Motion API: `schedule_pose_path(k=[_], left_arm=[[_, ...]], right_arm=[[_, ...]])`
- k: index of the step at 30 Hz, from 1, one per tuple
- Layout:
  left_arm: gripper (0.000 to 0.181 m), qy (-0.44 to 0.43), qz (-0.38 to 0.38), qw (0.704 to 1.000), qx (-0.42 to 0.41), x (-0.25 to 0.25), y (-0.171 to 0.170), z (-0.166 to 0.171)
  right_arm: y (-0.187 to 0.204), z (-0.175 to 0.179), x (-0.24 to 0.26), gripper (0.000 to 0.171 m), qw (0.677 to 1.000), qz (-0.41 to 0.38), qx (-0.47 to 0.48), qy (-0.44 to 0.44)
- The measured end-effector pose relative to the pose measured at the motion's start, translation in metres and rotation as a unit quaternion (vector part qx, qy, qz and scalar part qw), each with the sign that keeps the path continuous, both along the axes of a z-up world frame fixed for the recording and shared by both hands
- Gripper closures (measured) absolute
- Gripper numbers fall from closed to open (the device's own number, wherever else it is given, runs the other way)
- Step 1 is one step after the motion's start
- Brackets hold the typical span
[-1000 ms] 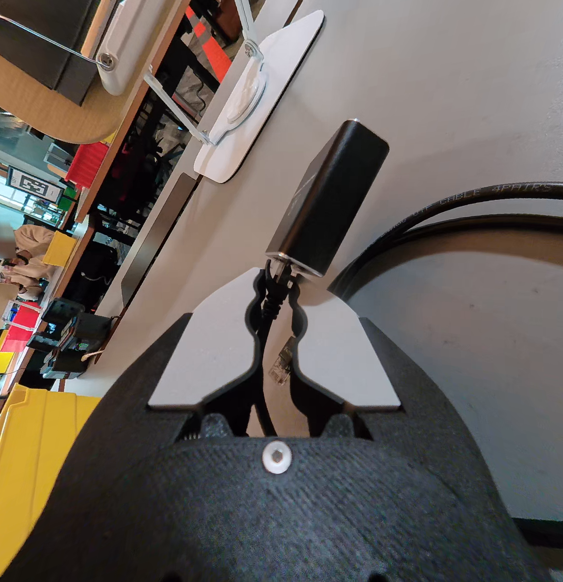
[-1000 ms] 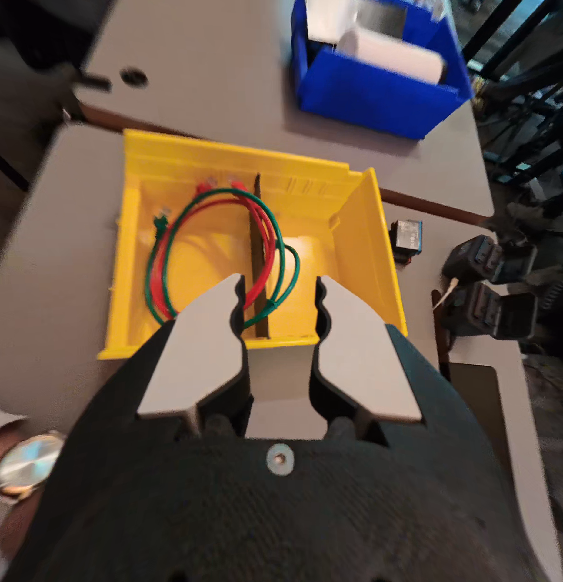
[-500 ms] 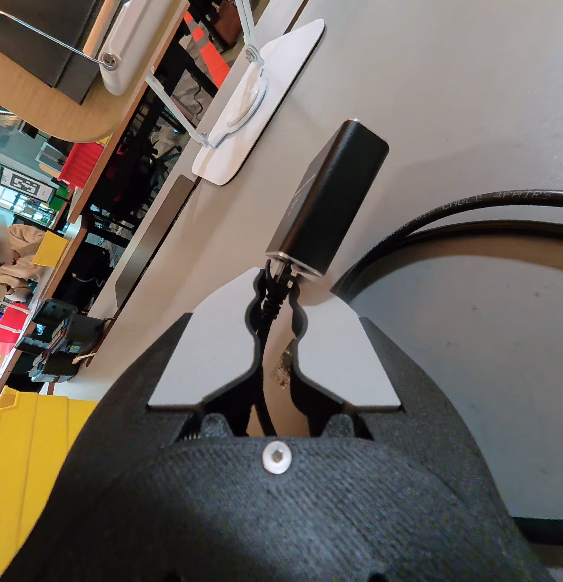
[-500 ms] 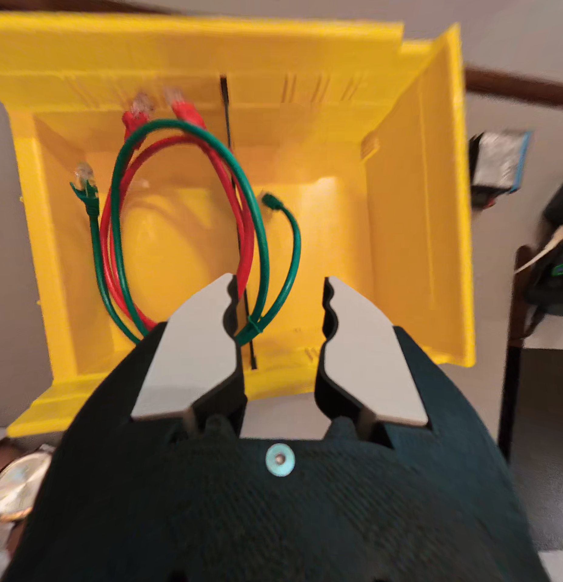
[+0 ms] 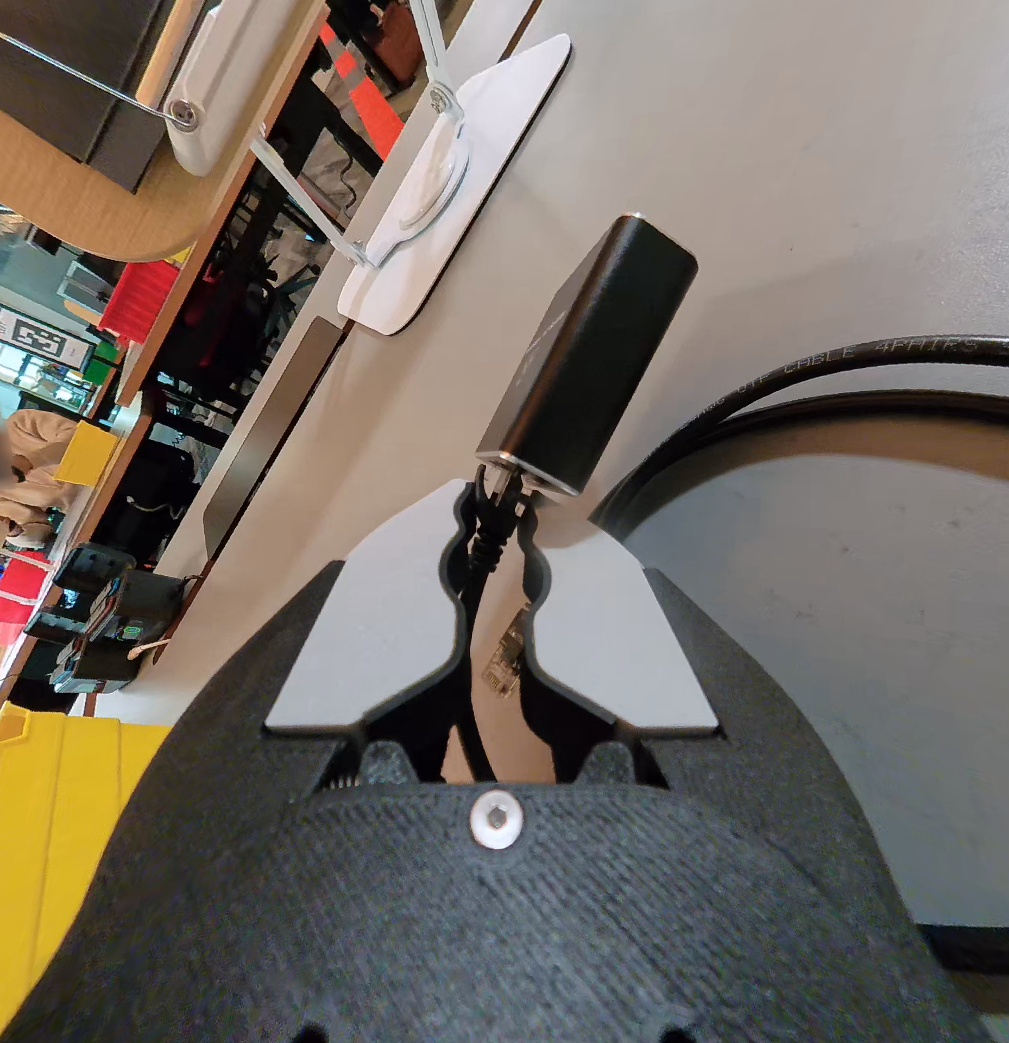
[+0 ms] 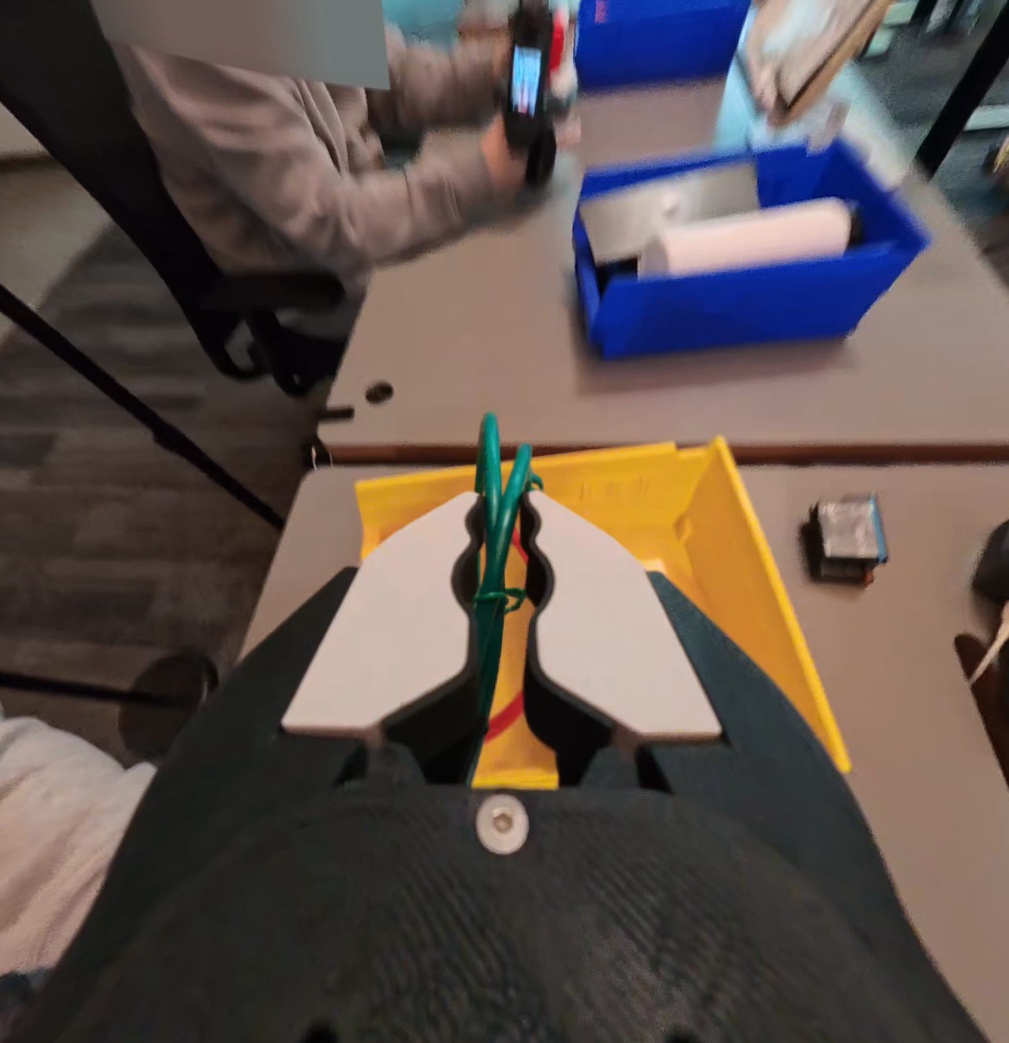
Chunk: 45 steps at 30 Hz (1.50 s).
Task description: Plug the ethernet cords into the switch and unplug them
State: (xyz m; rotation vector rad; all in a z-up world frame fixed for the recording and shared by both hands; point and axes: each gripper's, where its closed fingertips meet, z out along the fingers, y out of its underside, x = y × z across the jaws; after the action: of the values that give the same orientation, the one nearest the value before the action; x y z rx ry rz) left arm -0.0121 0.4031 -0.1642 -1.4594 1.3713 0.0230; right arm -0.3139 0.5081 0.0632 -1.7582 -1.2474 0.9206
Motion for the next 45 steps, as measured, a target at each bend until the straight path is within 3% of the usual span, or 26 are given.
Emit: schedule_pose_path(k=[4, 8, 13, 18, 24, 29, 33, 34, 36, 37, 42, 45], left_arm=[[0.168, 0.0, -0.002, 1.0, 0.0, 0.0, -0.001, 0.0], [0.168, 0.001, -0.005, 1.0, 0.0, 0.001, -0.001, 0.0], [0.168, 0.006, -0.01, 1.0, 0.003, 0.001, -0.002, -0.001], [0.168, 0.01, -0.013, 1.0, 0.005, 0.002, -0.003, -0.002], [0.168, 0.012, -0.027, 0.999, 0.018, 0.004, -0.006, -0.001], [0.168, -0.013, -0.05, 0.998, 0.027, 0.007, -0.012, 0.007], [0.168, -0.026, -0.056, 0.998, 0.033, 0.007, -0.013, 0.011], [0.168, -0.028, -0.056, 0.997, 0.033, 0.007, -0.013, 0.012], [0.168, -0.029, -0.052, 0.998, 0.035, 0.006, -0.012, 0.012], [0.168, -0.027, -0.051, 0.998, 0.034, 0.006, -0.011, 0.011], [0.168, -0.014, -0.053, 0.998, 0.036, 0.007, -0.011, 0.008], [0.168, -0.012, -0.054, 0.998, 0.035, 0.007, -0.011, 0.007]], right_arm=[[-0.008, 0.068, 0.028, 0.16, 0.993, -0.024, 0.044, 0.106], [-0.018, 0.107, 0.089, 0.161, 0.981, -0.078, 0.085, 0.156], [-0.031, 0.118, 0.207, 0.161, 0.955, -0.232, 0.089, 0.159], [-0.085, 0.118, 0.326, 0.163, 0.919, -0.34, 0.149, 0.132], [-0.159, 0.071, 0.412, 0.164, 0.894, -0.405, 0.186, 0.047], [-0.194, -0.002, 0.436, 0.164, 0.91, -0.401, 0.088, 0.064], [-0.196, -0.074, 0.466, 0.162, 0.908, -0.41, -0.019, 0.084], [-0.195, -0.095, 0.478, 0.158, 0.903, -0.421, -0.048, 0.07], [-0.197, -0.136, 0.501, 0.118, 0.883, -0.455, -0.109, 0.036], [-0.2, -0.146, 0.509, 0.108, 0.875, -0.467, -0.122, 0.032], [-0.231, -0.153, 0.519, 0.107, 0.872, -0.488, -0.017, -0.007], [-0.248, -0.154, 0.532, 0.105, 0.842, -0.527, 0.095, -0.069]])
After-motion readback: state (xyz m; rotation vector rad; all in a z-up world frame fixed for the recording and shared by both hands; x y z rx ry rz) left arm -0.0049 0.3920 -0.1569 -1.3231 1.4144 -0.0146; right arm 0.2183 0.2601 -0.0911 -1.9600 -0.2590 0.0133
